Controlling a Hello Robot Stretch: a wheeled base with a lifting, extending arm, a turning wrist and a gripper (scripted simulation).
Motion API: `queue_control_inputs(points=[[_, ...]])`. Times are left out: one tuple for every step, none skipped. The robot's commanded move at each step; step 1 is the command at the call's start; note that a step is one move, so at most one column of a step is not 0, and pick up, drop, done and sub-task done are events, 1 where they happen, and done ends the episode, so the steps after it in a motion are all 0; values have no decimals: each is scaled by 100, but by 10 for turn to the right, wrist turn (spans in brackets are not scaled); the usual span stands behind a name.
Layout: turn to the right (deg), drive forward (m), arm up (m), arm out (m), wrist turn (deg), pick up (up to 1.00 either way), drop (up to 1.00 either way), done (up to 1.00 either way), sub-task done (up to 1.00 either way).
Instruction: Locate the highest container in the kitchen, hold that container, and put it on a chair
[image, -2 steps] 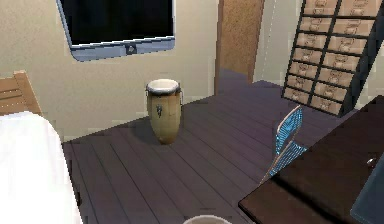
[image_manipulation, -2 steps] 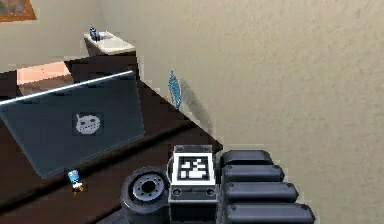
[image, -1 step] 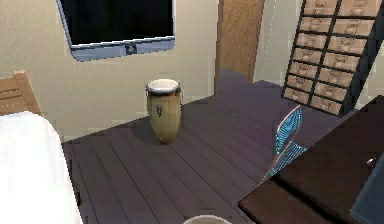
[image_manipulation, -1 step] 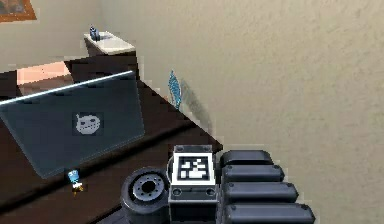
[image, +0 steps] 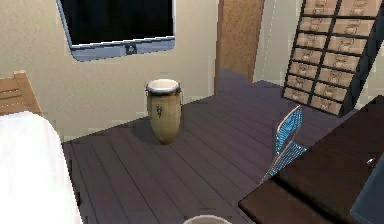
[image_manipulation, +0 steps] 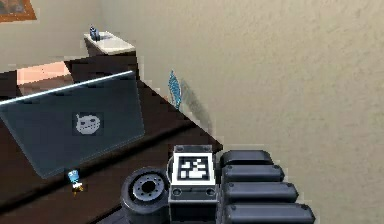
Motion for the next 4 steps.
queue_control_inputs(points=[[360,0,0,0,0,0,0,0,0],[0,0,0,2,0,0,0,0,0],[0,0,0,0,390,0,0,0,0],[0,0,-38,0,0,0,0,0,0]])
